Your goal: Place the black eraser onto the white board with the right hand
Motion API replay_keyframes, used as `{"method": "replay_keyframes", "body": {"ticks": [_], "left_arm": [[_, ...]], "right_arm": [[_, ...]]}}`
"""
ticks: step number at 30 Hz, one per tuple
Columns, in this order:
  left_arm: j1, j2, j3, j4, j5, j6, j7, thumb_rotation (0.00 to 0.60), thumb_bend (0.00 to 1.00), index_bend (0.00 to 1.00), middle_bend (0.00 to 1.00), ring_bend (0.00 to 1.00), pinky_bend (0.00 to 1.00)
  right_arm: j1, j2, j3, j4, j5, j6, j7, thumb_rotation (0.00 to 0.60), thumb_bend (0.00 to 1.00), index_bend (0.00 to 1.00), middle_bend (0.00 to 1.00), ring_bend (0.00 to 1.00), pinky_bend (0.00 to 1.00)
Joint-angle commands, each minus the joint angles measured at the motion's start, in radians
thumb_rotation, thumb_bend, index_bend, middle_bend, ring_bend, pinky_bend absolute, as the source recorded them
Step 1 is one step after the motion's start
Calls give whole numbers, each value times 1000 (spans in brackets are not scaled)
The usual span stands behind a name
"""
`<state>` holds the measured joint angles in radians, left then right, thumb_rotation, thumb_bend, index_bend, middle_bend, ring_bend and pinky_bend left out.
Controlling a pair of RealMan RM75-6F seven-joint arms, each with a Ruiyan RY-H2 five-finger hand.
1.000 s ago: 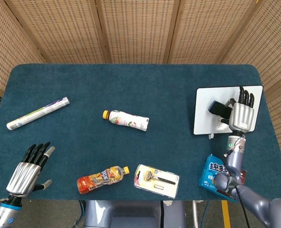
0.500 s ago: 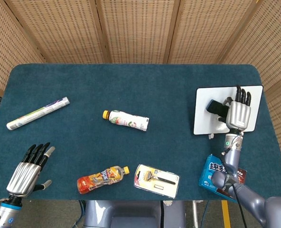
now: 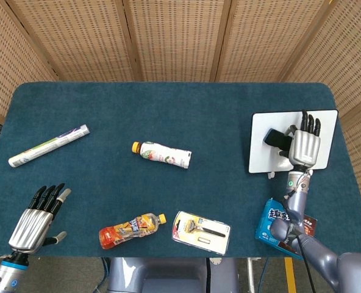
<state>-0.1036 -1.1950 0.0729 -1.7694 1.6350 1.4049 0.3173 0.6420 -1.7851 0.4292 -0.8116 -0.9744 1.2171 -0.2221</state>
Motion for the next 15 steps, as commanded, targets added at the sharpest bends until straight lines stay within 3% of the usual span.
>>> {"method": "replay_keyframes", "body": {"ticks": [1, 15], "left_arm": [[0, 0, 0, 1, 0, 0, 0, 600, 134, 0, 0, 0, 0], [0, -3, 2, 2, 2, 1, 3, 600, 133, 0, 0, 0, 0]], "right_arm": [[1, -2, 0, 4, -2, -1, -3, 600, 2, 544, 47, 0, 0], [-1, 1, 5, -2, -13, -14, -6, 600, 2, 514, 9, 0, 0]]}}
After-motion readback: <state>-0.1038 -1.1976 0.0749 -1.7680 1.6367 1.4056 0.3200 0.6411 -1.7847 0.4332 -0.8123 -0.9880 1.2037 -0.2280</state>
